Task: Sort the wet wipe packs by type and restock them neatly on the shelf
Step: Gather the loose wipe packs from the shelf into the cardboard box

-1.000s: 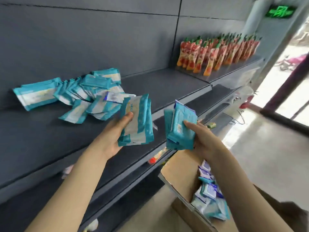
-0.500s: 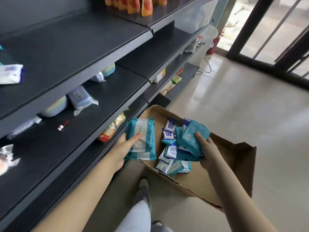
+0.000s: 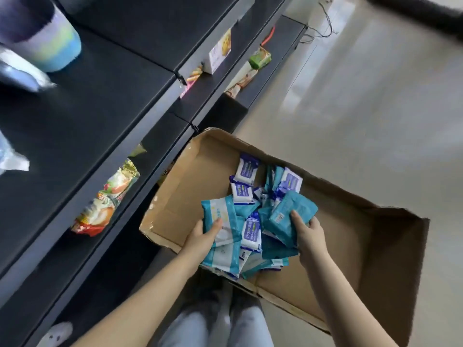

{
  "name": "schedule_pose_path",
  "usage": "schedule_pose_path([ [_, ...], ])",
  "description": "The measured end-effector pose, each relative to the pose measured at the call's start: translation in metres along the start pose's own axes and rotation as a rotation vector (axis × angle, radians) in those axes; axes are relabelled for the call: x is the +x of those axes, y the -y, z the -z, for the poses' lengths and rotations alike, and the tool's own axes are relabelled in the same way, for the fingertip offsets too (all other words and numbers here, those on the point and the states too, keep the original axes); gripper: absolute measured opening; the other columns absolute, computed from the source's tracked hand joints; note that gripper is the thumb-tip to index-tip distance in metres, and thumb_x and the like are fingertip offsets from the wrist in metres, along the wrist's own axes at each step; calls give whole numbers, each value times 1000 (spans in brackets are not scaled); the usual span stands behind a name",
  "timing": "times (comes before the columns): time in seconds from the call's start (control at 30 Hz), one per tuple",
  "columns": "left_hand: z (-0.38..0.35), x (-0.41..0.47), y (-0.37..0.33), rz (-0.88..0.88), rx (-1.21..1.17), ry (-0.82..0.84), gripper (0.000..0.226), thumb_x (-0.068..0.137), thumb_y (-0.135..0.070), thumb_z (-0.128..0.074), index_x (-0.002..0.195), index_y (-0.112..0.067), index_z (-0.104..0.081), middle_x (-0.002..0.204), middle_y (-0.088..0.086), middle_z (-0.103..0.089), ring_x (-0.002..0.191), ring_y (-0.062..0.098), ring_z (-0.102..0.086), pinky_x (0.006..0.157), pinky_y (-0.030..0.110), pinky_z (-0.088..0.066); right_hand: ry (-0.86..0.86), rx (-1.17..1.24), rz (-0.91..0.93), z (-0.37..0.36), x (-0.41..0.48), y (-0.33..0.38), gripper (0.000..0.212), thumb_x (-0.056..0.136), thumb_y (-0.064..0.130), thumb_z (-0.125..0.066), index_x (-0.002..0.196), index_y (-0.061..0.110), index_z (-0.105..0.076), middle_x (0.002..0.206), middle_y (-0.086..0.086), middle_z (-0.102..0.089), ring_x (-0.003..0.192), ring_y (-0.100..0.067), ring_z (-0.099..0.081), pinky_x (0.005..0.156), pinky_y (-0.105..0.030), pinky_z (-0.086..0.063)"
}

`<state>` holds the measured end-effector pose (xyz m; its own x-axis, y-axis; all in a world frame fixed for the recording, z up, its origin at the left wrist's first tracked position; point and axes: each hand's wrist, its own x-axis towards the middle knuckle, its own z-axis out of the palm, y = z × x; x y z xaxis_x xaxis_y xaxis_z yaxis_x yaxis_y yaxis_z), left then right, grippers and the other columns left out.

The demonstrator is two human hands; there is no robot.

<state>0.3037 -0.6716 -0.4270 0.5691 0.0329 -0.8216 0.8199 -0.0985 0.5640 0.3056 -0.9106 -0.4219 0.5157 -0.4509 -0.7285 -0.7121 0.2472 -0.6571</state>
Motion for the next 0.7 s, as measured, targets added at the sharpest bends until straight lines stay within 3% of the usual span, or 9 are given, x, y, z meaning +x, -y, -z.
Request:
schedule_pose_path([
  [0.17, -28, 100, 37, 96, 9, -128, 31, 96, -53, -51, 117, -30, -49, 115, -3, -64, 97, 15, -61, 82, 33, -50, -15, -205, 18, -40, 104, -37, 34, 91, 34, -70, 114, 10, -62, 112, -10, -71, 94, -27, -69, 87, -47, -57],
  [0.23, -34, 126, 50, 143, -9, -147, 30, 98, -50, -50, 117, -27, -47, 111, -3, -63, 90, 11, -61, 69, 28, -49, 1, -235, 25, -56, 128, -47, 30, 92, 33, -69, 111, 10, -63, 107, -7, -71, 92, -24, -69, 83, -42, -58],
  [0.3, -35, 144, 62, 193, -43, -159, 33, 97, -47, -53, 118, -21, -49, 113, 0, -64, 91, 14, -63, 65, 28, -50, 14, -245, 21, -68, 143, -53, 23, 94, 30, -67, 107, 13, -62, 98, 0, -69, 84, -16, -67, 70, -32, -57],
  [0.47, -12, 160, 78, 308, -40, -170, 38, 94, -42, -62, 118, -14, -53, 116, 4, -64, 94, 19, -63, 80, 35, -53, -7, -293, -15, -79, 157, -57, 21, 92, 32, -69, 95, 14, -60, 90, 0, -66, 79, -17, -63, 68, -30, -52],
  [0.53, -3, 157, 78, 300, -13, -151, 29, 94, -31, -65, 114, -15, -52, 117, 4, -64, 88, 14, -60, 70, 29, -48, -16, -324, -35, -77, 156, -54, 21, 91, 30, -69, 95, 10, -62, 90, -4, -64, 76, -20, -59, 67, -29, -47],
  [0.6, 3, 150, 74, 271, 22, -129, 28, 95, -25, -63, 120, -19, -51, 120, 0, -62, 89, 11, -58, 66, 24, -44, -34, -293, -55, -75, 151, -48, 24, 93, 28, -67, 108, 9, -67, 104, -5, -66, 82, -19, -61, 70, -28, -47],
  [0.7, 8, 129, 61, 229, 29, -131, 46, 98, -29, -58, 141, -16, -46, 136, 0, -55, 113, 18, -56, 88, 28, -46, -35, -128, -122, -69, 125, -31, 21, 98, 25, -60, 112, 10, -65, 108, -5, -64, 84, -15, -60, 73, -27, -48],
])
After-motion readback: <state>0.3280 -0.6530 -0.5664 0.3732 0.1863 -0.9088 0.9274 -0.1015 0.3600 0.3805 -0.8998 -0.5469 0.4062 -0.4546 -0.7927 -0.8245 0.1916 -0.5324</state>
